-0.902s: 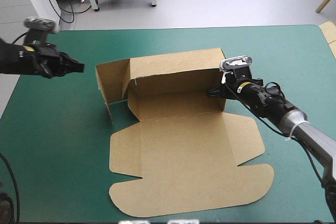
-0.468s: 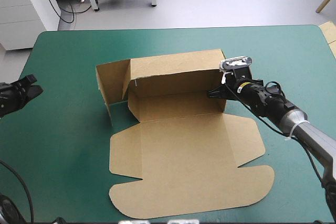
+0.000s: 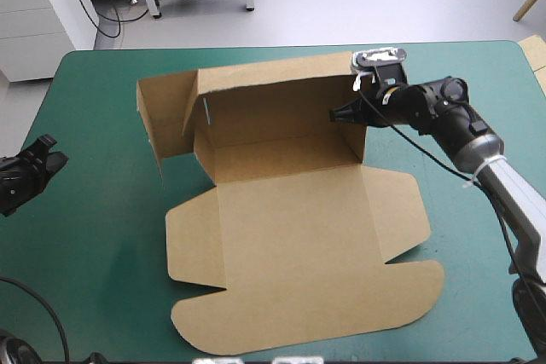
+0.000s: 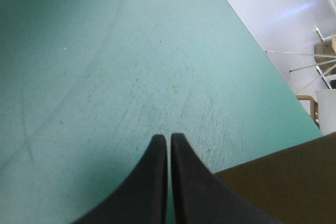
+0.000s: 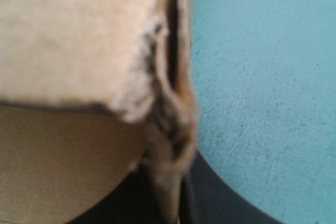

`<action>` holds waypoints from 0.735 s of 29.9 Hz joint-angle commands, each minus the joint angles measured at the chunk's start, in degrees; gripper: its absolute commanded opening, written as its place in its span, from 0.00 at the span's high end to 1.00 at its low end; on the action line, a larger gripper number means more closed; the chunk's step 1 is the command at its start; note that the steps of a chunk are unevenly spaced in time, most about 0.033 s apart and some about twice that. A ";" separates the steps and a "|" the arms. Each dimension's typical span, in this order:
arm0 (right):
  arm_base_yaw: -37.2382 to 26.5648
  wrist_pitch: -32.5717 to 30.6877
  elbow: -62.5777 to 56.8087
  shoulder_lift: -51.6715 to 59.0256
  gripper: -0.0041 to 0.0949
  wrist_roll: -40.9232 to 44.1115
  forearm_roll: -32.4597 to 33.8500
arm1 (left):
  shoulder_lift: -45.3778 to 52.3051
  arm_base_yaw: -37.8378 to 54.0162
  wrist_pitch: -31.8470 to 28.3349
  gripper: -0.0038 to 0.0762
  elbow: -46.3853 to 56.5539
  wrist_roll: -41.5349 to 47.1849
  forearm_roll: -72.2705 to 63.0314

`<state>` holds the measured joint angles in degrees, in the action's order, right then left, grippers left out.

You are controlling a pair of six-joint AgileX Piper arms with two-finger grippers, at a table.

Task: Fold the box

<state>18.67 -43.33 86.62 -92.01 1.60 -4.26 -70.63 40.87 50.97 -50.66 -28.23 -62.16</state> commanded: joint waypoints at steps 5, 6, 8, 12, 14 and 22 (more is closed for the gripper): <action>-0.16 -23.72 15.29 -3.29 0.98 3.88 -3.07 | 1.59 0.07 -1.06 0.94 -1.33 0.18 -4.69; -0.16 -23.71 15.04 -3.17 0.98 3.88 -4.27 | 1.59 0.07 -1.06 0.94 -1.33 0.18 -4.82; -0.16 -23.71 14.39 -2.70 0.98 3.88 -6.54 | 1.59 0.07 -0.89 0.94 -1.33 0.35 -4.82; 0.60 -23.71 10.07 -0.65 0.98 3.88 -7.66 | 1.59 -0.56 0.45 0.94 -1.33 0.35 -4.82; 1.19 -23.71 6.87 0.72 0.98 3.99 -6.27 | 1.59 -1.53 0.78 0.94 -1.33 0.35 -4.82; 1.57 -23.71 -4.49 3.77 0.98 4.28 -3.07 | 1.59 -2.97 0.78 0.94 -1.33 0.35 -4.45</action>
<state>20.25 -68.42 82.38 -91.22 5.85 -8.01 -70.63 38.24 51.65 -50.66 -28.12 -63.09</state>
